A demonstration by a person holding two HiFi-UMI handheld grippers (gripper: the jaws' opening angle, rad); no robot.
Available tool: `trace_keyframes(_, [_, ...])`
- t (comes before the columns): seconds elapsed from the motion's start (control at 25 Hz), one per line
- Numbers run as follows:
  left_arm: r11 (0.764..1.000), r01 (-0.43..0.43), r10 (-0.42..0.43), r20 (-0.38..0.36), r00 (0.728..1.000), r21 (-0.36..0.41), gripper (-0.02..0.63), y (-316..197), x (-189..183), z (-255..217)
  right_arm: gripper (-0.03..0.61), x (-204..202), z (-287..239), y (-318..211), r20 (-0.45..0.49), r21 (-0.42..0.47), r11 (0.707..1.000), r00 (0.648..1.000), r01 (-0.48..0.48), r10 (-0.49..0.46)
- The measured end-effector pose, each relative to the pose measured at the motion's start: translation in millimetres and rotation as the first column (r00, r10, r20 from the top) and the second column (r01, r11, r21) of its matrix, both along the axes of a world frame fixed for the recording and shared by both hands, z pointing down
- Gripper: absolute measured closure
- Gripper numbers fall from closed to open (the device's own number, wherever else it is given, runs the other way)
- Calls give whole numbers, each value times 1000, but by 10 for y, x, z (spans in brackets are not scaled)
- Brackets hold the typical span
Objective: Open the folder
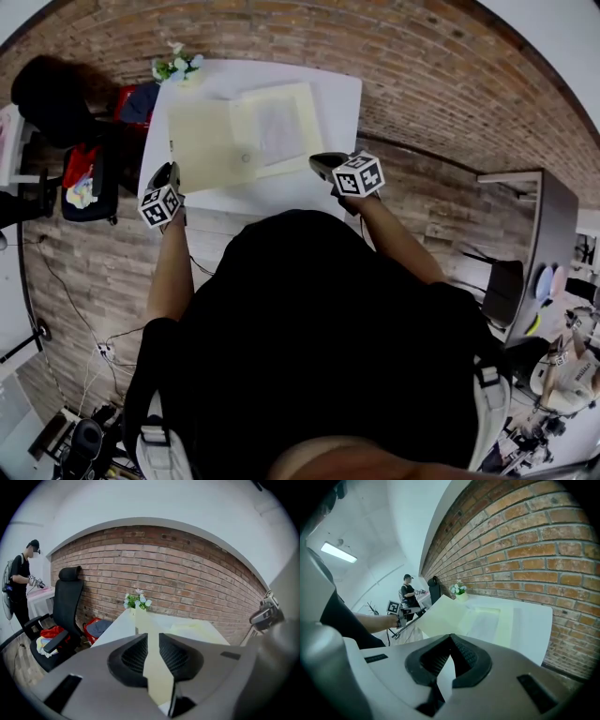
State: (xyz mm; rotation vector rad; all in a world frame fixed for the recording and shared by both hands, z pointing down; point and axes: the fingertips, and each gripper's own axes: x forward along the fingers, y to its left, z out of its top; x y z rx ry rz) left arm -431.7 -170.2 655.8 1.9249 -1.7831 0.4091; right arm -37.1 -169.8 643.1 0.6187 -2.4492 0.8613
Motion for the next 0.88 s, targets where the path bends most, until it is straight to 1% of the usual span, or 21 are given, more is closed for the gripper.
trace_keyframes(0.12, [999, -33, 32, 19, 999, 24, 540, -50, 105, -149, 554, 63, -31, -14, -5, 10, 1000, 1000, -12, 13])
trace_keyframes(0.48, [988, -125, 122, 32, 992, 87, 586, -233, 423, -471, 554, 216, -133, -109, -12, 55, 997, 998, -57, 58])
trace_keyframes(0.64, [979, -175, 174, 26, 984, 104, 592, -294, 636, -574, 554, 297, -188, -143, -12, 82, 993, 997, -80, 81])
trace_keyframes(0.88, [961, -248, 244, 43, 969, 125, 594, -349, 903, -711, 554, 409, -178, -162, -12, 88, 989, 993, -118, 119])
